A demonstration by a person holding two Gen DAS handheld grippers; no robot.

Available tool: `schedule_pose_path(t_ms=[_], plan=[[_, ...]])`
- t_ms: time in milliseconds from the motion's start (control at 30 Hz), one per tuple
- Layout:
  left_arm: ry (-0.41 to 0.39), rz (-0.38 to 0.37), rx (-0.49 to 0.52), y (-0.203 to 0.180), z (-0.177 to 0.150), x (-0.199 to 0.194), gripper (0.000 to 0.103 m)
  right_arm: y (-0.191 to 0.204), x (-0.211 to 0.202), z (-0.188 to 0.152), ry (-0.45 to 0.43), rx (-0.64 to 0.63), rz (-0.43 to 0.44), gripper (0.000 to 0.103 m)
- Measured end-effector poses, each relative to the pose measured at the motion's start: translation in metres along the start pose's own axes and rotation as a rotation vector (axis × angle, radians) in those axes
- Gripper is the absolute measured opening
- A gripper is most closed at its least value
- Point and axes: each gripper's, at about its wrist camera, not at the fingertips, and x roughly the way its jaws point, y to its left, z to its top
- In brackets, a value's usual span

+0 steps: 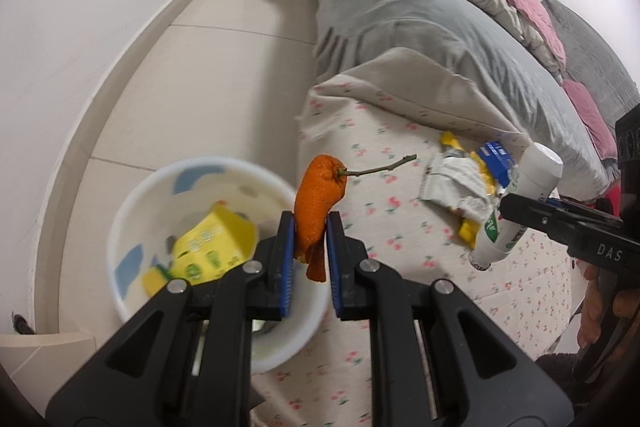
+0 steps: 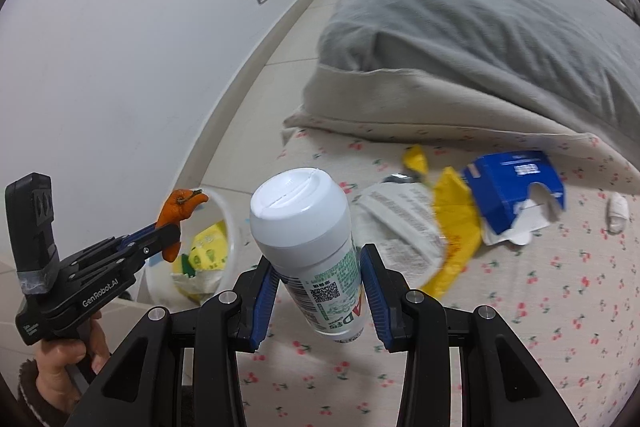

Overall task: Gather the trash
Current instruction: 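Carry the orange wrapper to the wastebasket with the left tool while the right holds the bottle, then release the orange wrapper and the white bottle into the wastebasket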

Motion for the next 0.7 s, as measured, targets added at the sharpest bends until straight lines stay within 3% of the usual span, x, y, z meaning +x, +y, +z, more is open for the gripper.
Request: schedule_pose_path(t_ms=[600, 667, 700], plan=[[0.025, 0.063, -0.101, 0.078, -0.027, -0.011, 0.018, 0.077, 0.051, -0.01, 0.067, -0.105, 0.076, 0.042], [0.031, 0.06, -0.114, 0.083, -0.027, -0.012, 0.026, 0.084, 0.057, -0.009, 0.066, -0.111, 0.086, 0.042], [0.039, 0.056, -0.125, 0.086, -0.026, -0.012, 0.043, 0.087, 0.058, -0.008, 0.064, -0.114, 0.092, 0.042]])
